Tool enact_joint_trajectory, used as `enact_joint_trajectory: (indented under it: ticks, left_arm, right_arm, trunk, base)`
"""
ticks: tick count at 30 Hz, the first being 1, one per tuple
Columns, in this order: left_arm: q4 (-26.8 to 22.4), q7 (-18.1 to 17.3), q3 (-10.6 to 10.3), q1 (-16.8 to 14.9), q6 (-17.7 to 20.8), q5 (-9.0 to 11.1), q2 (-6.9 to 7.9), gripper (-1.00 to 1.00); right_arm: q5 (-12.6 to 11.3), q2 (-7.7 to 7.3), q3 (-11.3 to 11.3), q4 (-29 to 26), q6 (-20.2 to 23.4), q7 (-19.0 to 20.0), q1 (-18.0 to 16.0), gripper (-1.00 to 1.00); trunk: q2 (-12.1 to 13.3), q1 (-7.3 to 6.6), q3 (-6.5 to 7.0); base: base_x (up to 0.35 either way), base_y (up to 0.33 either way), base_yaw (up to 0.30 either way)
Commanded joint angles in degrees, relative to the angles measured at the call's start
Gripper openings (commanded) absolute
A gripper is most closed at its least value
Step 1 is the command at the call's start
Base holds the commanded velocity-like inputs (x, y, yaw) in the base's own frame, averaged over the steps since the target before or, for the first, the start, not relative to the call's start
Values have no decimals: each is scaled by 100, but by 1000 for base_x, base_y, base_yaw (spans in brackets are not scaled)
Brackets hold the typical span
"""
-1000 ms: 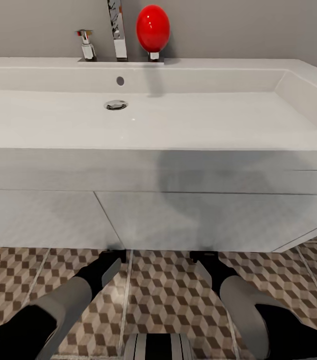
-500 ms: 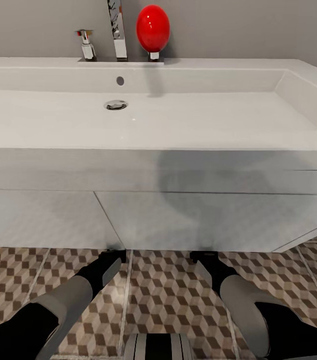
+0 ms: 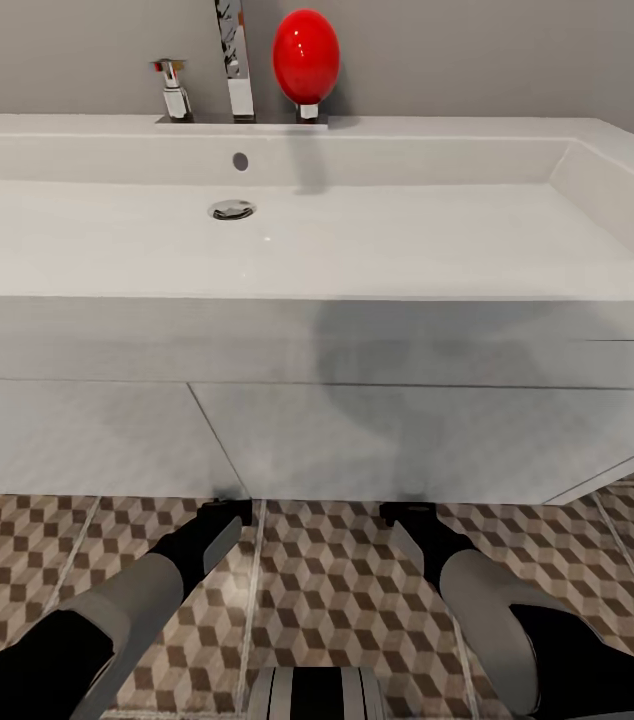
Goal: Take the four mousetraps from the cabinet in the bathroom and place them on the bathroom floor. Make sure all four end up on the same floor surface, and ensure that at least two of them are either under or directly next to the same bathroom sink.
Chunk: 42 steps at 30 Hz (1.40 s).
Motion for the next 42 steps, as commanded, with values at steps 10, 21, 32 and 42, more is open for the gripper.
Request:
enact_joint_trajectory:
  ticks: [10,21,32,42]
  left_arm:
    - [4,36,-38,-178,-7,27,4,-100]
    - [-100,35,-35,-178,-30,19,12,-100]
    - [-414,43,-46,-178,-26,12,26,-100]
    - [-424,41,-47,-178,-23,18,27,-100]
  right_arm:
    - [29,-6,-62,-35,200,-7,-12,-100]
    - [29,-7,-62,-35,236,-7,-15,-100]
    - [26,-7,-62,-43,237,-7,-12,-100]
    - [28,-6,-62,-43,237,1,-12,-100]
  trunk:
    - [-2,-2,-2]
    - [-2,-2,-2]
    - [-2,-2,-2]
    - [-6,5,-68]
  base:
    - [0,0,0]
    - [0,0,0]
    - [0,0,0]
    - [0,0,0]
